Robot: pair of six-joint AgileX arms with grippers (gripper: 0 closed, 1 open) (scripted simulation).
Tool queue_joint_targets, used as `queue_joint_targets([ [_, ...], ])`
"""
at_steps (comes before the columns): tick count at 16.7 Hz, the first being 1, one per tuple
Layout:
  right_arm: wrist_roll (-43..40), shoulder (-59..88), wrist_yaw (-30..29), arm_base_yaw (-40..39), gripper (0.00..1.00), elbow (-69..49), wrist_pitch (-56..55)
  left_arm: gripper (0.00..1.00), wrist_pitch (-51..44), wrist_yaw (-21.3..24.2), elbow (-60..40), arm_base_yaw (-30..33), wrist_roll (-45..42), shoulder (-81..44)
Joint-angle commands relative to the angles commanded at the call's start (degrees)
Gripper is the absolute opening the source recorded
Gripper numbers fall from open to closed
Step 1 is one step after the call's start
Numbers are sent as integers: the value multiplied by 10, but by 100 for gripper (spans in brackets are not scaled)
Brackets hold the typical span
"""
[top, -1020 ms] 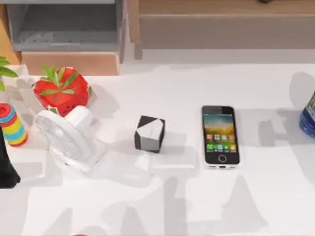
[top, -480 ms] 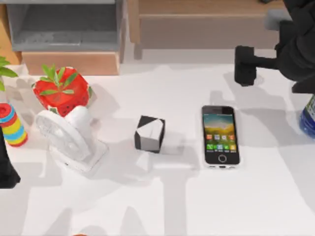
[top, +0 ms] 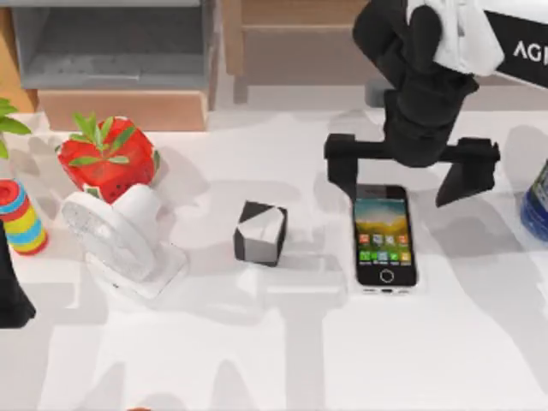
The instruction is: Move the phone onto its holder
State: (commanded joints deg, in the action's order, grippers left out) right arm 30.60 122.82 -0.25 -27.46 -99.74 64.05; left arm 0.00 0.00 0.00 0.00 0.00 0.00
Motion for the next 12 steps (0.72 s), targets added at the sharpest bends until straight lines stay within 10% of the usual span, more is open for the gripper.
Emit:
queue_joint_targets([
  [12, 3, 45, 1, -5, 100, 28, -59, 100, 0, 0, 0, 0, 0, 0],
])
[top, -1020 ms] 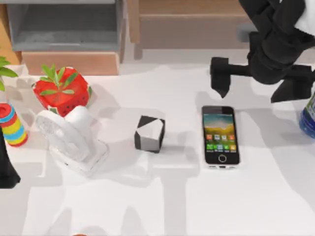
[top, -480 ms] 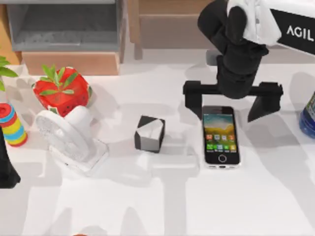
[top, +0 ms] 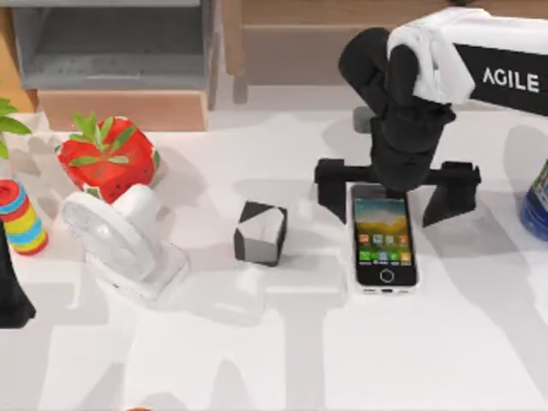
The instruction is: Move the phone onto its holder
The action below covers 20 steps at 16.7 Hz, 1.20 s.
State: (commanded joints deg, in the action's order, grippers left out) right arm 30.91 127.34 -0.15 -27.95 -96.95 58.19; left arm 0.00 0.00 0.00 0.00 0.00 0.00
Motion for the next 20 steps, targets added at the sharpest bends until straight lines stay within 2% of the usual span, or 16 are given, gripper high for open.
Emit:
queue_joint_targets([
  [4, 2, 32, 0, -1, 100, 45, -77, 100, 0, 0, 0, 0, 0, 0],
  [8, 2, 34, 0, -2, 100, 48, -81, 100, 0, 0, 0, 0, 0, 0],
  [20, 2, 34, 0, -2, 10, 48, -81, 100, 0, 0, 0, 0, 0, 0],
])
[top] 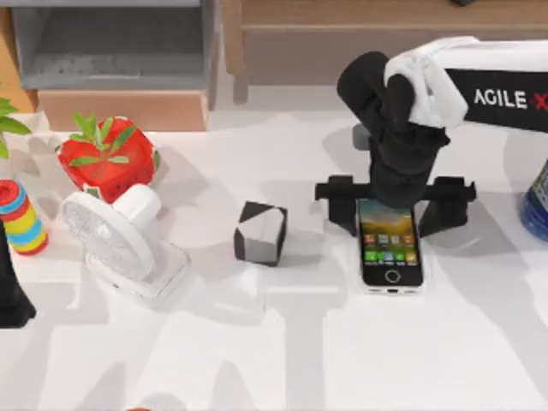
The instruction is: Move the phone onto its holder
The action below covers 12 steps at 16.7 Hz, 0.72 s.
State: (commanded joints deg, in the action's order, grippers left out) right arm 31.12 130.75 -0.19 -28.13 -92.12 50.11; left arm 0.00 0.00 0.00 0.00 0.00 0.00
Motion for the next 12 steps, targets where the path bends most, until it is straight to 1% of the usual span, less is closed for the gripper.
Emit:
queue_joint_targets([
  [1, 0, 0, 0, 0, 2, 0, 0, 100, 0, 0, 0, 0, 0, 0],
  [2, 0, 0, 0, 0, 0, 0, 0, 100, 0, 0, 0, 0, 0, 0],
  [9, 0, 0, 0, 0, 0, 0, 0, 100, 0, 0, 0, 0, 0, 0],
  [10, -4, -26, -16, 2, 0, -4, 17, 100, 0, 0, 0, 0, 0, 0],
  [12, -4, -29, -15, 1, 0, -10, 24, 100, 0, 0, 0, 0, 0, 0],
])
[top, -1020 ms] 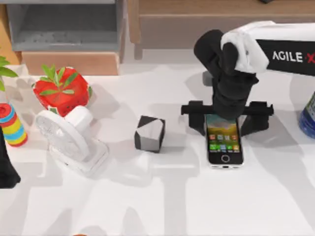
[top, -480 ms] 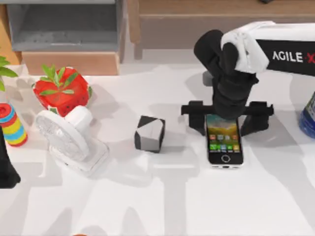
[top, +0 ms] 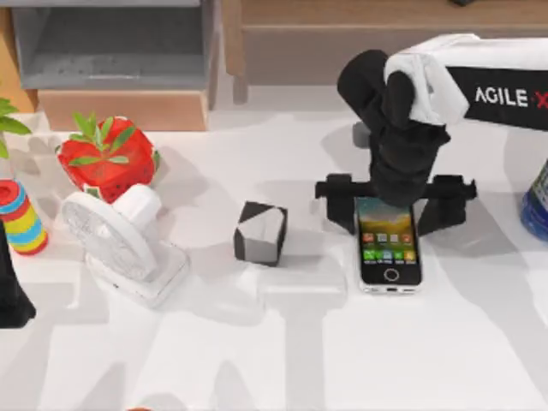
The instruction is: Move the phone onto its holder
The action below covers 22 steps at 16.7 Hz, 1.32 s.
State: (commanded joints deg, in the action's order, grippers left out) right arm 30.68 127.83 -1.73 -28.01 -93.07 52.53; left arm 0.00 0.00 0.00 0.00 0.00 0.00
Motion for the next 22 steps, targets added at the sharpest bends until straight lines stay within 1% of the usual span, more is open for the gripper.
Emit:
queue_joint_targets([
  [4, 0, -11, 0, 1, 0, -15, 28, 100, 0, 0, 0, 0, 0, 0],
  [9, 1, -10, 0, 1, 0, -15, 29, 100, 0, 0, 0, 0, 0, 0],
  [12, -29, -41, 22, 33, 0, -31, 9, 100, 0, 0, 0, 0, 0, 0],
  [15, -109, -110, 67, 100, 0, -41, -32, 100, 0, 0, 0, 0, 0, 0],
  [20, -319, -235, 157, 215, 0, -41, -115, 100, 0, 0, 0, 0, 0, 0],
  [22, -386, -269, 195, 259, 0, -37, -149, 100, 0, 0, 0, 0, 0, 0],
])
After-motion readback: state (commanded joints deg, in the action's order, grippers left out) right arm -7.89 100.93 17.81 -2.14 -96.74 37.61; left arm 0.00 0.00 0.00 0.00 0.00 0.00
